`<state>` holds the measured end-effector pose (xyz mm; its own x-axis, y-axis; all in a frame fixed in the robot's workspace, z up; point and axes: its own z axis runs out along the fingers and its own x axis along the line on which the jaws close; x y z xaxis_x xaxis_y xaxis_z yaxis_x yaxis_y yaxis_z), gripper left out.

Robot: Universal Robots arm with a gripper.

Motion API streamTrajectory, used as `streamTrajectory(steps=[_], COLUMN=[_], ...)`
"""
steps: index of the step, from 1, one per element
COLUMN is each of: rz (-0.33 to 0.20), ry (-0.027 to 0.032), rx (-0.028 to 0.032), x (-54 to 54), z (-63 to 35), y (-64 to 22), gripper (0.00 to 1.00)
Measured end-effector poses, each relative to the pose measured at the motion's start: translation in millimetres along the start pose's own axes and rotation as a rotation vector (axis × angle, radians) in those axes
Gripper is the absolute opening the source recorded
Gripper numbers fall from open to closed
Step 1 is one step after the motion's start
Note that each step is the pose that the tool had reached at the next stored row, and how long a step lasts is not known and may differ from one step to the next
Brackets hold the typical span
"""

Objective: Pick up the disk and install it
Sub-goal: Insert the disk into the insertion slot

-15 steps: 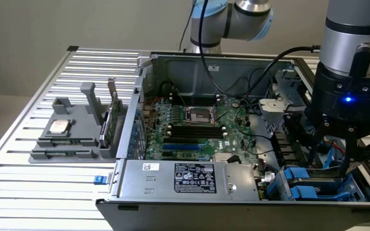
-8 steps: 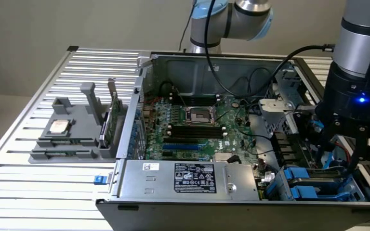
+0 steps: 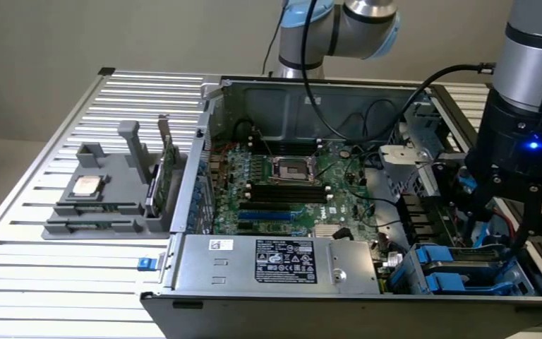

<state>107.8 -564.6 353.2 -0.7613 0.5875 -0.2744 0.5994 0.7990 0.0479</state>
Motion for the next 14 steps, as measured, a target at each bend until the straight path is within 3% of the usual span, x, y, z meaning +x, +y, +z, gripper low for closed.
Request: streamTrajectory(steps=[9,14], rz=[0.032,0.051], ry=[0.0019,0.0118], rx=[0.0067,-0.0022], x=[-8.2,-10.1], z=[-11.6,-10.9], y=[-5.6,-6.0], gripper=[0.49,0.49])
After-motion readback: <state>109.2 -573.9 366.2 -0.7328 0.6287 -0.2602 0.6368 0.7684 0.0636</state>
